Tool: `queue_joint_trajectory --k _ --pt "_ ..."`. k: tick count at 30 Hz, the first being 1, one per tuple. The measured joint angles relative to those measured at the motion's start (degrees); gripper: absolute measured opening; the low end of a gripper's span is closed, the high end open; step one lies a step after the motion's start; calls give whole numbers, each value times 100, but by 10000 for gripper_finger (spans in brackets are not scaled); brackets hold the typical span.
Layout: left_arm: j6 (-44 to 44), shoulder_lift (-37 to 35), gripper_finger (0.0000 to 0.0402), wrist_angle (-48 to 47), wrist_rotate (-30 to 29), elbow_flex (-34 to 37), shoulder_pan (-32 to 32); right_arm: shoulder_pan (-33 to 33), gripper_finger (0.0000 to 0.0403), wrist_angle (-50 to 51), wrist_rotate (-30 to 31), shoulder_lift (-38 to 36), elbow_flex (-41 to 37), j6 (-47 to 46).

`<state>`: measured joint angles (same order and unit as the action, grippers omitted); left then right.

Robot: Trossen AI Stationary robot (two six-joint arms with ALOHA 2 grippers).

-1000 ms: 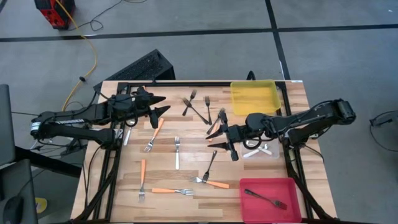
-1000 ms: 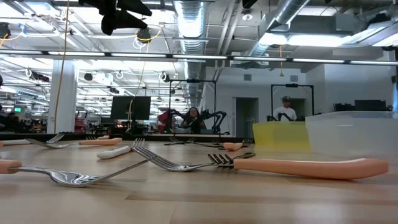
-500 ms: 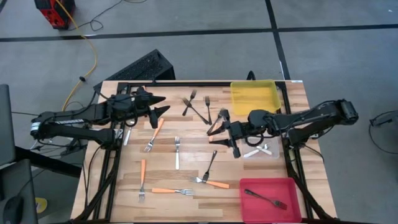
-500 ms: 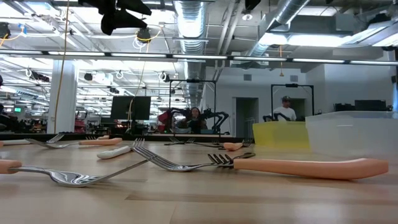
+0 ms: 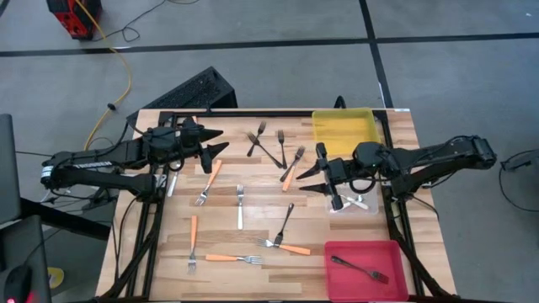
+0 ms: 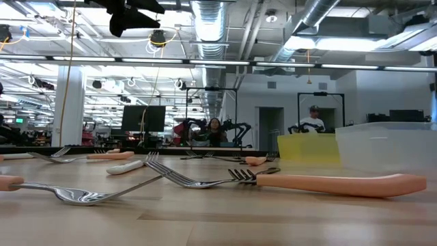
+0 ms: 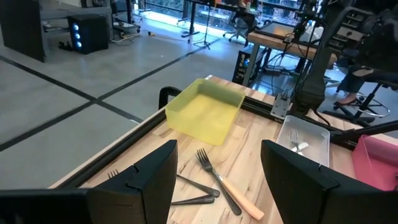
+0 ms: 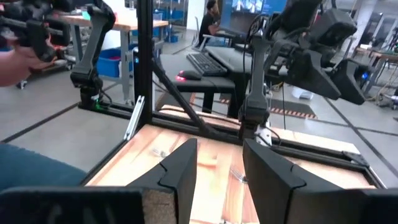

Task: Sort silverware by color (type)
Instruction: Put the orange fork into the yellow bin

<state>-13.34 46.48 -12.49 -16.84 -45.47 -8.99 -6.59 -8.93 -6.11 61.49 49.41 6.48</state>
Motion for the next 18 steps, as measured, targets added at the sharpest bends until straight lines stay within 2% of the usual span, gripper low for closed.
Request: queue_joint_trajectory --k 4,10,18 --pt "-81 0 214 -1 2 0 0 0 155 194 86 -203 -1 0" --pt "-98 0 214 -2 2 0 0 0 155 489 746 -510 -1 -2" --pt "-107 0 214 -2 2 0 0 0 155 998 801 -780 -1 6"
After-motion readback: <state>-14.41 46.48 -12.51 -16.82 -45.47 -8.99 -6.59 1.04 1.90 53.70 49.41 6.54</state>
